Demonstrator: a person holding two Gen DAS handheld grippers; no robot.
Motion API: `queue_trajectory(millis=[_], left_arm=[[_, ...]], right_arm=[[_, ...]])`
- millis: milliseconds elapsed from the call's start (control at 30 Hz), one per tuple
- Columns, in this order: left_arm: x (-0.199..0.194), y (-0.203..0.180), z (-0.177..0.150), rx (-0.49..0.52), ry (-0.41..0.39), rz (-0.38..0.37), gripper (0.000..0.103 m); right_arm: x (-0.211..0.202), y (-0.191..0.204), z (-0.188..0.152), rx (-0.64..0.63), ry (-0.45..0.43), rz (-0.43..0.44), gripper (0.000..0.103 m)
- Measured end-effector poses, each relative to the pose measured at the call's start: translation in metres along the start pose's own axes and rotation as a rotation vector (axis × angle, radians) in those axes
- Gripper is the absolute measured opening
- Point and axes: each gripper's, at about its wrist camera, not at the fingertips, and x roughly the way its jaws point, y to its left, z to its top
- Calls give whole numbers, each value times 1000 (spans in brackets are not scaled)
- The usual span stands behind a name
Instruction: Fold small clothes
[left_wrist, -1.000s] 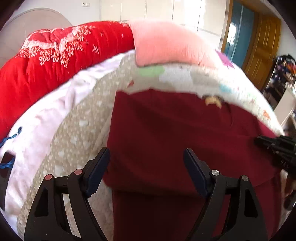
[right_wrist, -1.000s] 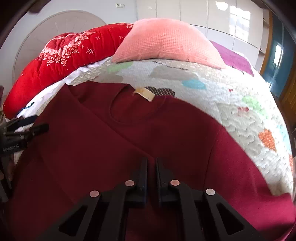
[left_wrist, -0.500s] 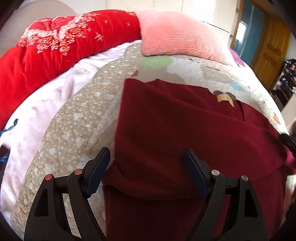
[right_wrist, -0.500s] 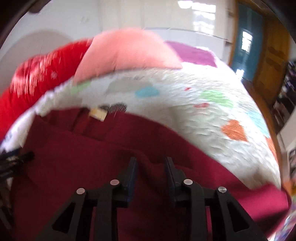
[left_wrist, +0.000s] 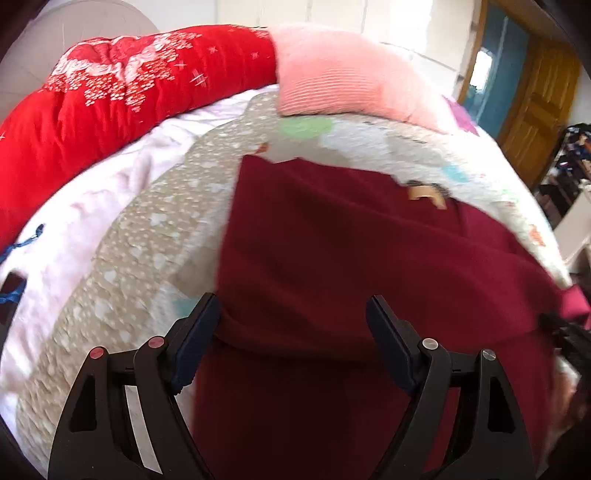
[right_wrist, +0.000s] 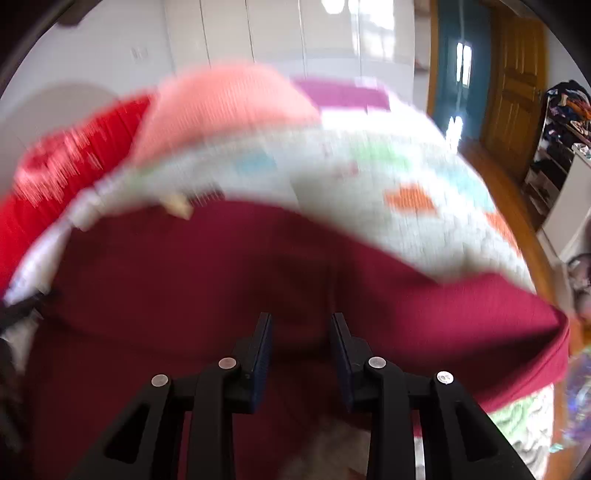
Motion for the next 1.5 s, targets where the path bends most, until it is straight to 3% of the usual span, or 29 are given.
queue_trajectory(millis=[133,233,433,567,700,867,967,1067,1133,1300,1433,1500], left_arm=[[-14,-24,-4,47,-15,-39,82],[-17,-41,-5,67,-9,-71,82],[-12,-72,-15,90,23,-103,82],[-10,-87,-21,111,48,-120,82],[-14,-98,-24,135,42,-129,82],[-6,-106,-26,131,60,-135,82],[-4,-109,-31,137,70,-148,82],[-3,-113,-33,158,67,-135,82],[-1,-113,-34,155,74,-136,82],[4,-114,-34,141,79,-137,82],[6,-119,-34,159,78,-127,82],[7,-121,-35,165,75,-121,82]], right_arm=[[-17,-15,-10,74,-10,56,33],[-35,-33,-18,125,-40,43,46],[-59,-79,-22,208,-71,-27,46],[-58,-101,-13,199,-85,-49,46],[-38,-124,-16,221,12,-29,46],[-58,-131,-49,209,-5,8,46],[-74,-148,-61,287,-59,47,46],[-84,-173,-67,389,-91,-32,50],[-83,-198,-70,481,-93,-39,51],[-82,-233,-65,648,-107,43,52],[-76,-231,-43,633,-103,25,67],[-62,-226,-32,614,-55,8,67]])
